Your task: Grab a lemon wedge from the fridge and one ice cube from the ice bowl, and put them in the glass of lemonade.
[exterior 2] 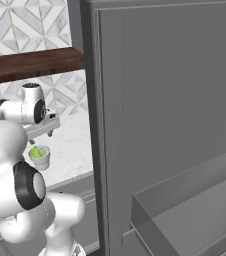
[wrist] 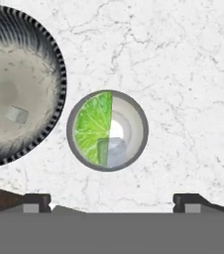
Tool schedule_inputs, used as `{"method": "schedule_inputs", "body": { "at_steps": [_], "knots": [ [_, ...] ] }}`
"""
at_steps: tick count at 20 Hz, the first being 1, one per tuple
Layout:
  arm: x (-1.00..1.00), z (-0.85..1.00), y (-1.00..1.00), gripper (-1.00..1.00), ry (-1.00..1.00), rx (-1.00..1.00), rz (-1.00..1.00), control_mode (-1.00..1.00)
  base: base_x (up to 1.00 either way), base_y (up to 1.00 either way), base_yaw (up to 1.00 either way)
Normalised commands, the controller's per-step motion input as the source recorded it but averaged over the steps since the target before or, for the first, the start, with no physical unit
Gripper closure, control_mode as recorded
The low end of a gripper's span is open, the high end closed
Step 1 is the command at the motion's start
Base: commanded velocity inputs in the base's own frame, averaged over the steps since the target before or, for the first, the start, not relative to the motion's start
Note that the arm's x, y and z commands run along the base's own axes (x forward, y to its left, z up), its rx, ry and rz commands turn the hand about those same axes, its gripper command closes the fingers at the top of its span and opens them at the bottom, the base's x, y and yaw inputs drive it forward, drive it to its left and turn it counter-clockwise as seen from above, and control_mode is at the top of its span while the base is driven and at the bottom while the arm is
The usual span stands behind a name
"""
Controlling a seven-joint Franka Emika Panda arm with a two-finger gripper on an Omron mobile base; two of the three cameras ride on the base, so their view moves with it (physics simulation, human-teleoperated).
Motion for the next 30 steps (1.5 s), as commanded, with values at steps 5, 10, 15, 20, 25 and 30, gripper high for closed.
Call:
{"method": "schedule_inputs", "body": {
  "at_steps": [5, 10, 15, 20, 25, 30],
  "knots": [
    [-0.51, 0.24, -0.35, -1.00, -0.01, 0.00, -0.07, -1.00, 0.00, 0.00, 0.00],
    [-0.90, 0.13, -0.24, -1.00, -0.01, 0.00, -0.17, -1.00, 0.00, 0.00, 0.00],
    [-0.79, 0.00, -0.23, -1.00, 0.01, 0.00, -0.39, -1.00, 0.00, 0.00, 0.00],
    [-0.76, -0.04, -0.63, -1.00, 0.00, 0.08, -0.45, -1.00, 0.00, 0.00, 0.00],
    [-0.59, 0.04, -0.39, -1.00, -0.22, 0.12, -0.25, -1.00, 0.00, 0.00, 0.00],
    [-0.25, 0.29, -0.20, -1.00, -0.35, 0.23, -0.01, -1.00, 0.00, 0.00, 0.00]
  ]
}}
